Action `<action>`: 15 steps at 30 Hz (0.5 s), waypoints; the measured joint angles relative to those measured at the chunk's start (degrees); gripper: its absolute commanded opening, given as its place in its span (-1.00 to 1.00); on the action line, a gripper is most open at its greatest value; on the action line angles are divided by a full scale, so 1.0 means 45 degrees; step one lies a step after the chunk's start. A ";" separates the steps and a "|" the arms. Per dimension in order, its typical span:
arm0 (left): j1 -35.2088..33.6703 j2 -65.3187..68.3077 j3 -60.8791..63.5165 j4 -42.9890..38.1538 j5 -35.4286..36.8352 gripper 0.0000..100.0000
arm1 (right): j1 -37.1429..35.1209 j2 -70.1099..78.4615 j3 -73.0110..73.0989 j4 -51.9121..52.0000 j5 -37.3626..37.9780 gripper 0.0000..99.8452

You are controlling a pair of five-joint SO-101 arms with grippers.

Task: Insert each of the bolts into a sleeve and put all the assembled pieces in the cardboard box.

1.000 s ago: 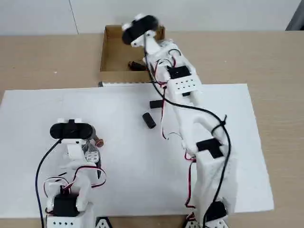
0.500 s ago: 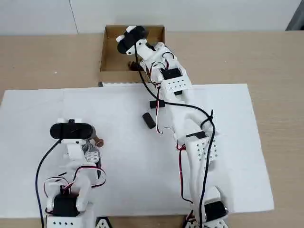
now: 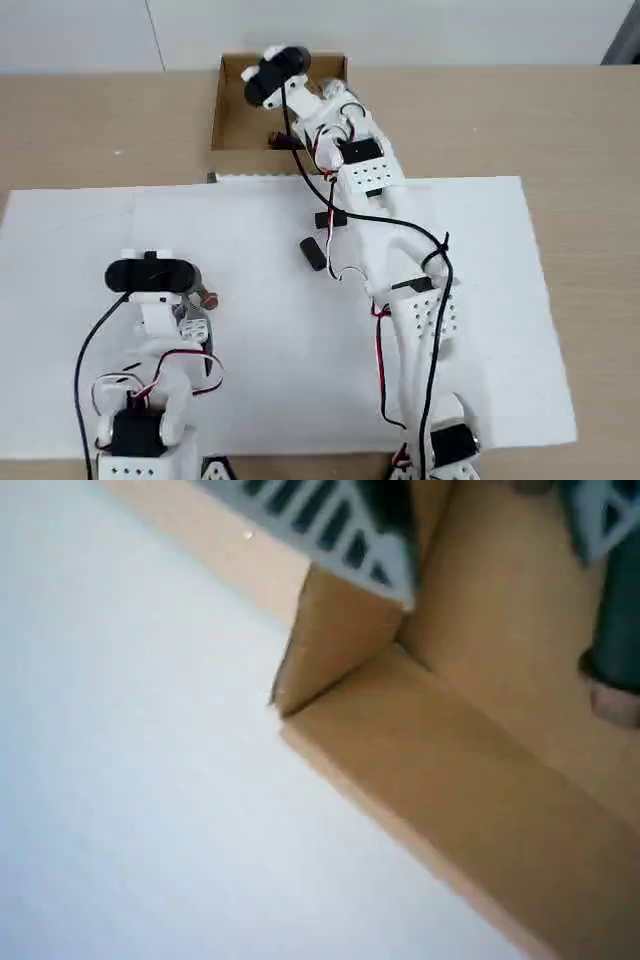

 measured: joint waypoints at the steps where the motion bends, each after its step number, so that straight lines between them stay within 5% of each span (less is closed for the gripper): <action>1: 0.0000 0.0000 0.0000 0.0000 0.0000 -0.99 | 0.0020 0.0000 0.0000 0.0000 -0.0098 -0.98; 15: 0.0000 0.0000 0.0000 0.0000 0.0000 -0.99 | 0.0000 -0.3380 0.0000 0.5939 -0.3692 -0.99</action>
